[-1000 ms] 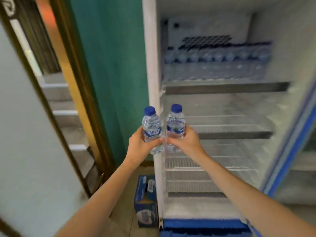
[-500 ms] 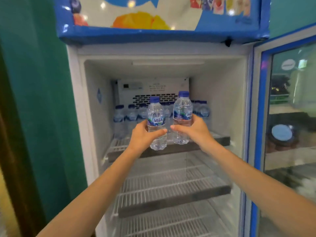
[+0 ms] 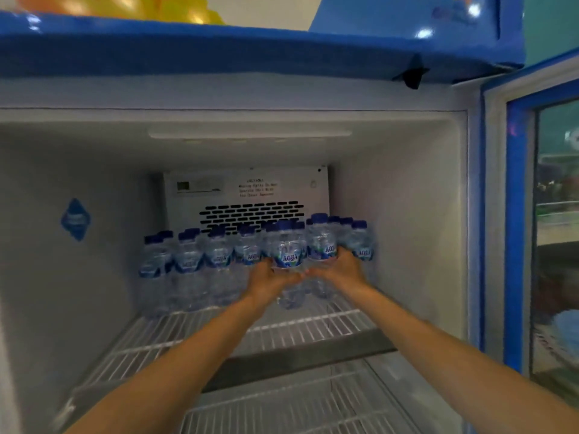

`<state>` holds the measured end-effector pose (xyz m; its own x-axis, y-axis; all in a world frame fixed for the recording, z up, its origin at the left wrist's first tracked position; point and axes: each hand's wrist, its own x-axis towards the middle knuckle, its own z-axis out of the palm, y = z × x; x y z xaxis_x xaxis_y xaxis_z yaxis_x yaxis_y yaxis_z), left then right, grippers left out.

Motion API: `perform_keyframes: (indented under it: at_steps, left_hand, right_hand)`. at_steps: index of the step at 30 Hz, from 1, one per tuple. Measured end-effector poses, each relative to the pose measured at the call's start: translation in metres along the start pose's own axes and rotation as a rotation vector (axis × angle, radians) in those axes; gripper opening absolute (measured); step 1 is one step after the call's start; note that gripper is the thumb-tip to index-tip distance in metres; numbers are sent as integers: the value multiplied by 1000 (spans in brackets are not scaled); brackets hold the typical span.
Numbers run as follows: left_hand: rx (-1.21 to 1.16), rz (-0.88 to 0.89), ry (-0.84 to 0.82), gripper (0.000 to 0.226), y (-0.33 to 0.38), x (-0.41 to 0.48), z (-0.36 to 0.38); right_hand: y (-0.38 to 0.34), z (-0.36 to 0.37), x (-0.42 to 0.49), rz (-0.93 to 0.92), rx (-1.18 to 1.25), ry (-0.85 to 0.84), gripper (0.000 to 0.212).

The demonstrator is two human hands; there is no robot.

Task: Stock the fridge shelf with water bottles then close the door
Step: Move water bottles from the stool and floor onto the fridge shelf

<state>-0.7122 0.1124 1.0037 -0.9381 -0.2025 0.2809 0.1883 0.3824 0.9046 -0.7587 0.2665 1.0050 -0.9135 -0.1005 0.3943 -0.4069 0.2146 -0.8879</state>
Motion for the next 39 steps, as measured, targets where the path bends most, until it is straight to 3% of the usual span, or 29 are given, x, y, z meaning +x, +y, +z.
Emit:
perform_keyframes:
  at_steps: [5,11,14,17,21,29,34,39]
  left_hand:
    - [-87,-38,-42,50,-14,14,12]
    - [-80,-36,-131,58,-19,23,18]
    - [-3,-22,-113,80,-23,23,19]
    - [153,29,-116,95,-28,21,20]
    - [292,31,-72,88,-27,18,23]
    - [323,58,-55,64,-27,26,30]
    - [335,72,-76,65,-23,33,37]
    - [381,72,-45,67,-25,34,41]
  right_hand:
    - [19,-1,9,13,17,14,64]
    - [19,-4,4,73,-63,-3,67]
    - [16,-6,-1,98,-158,-36,68]
    - [16,-5,-5,155,-277,-24,55]
    - [16,-5,-8,165,-366,20,40]
    - [24,0,-2,89,-439,98,34]
    - [26,7,2,71,-407,161,69]
    - [28,5,4,84,-446,162,74]
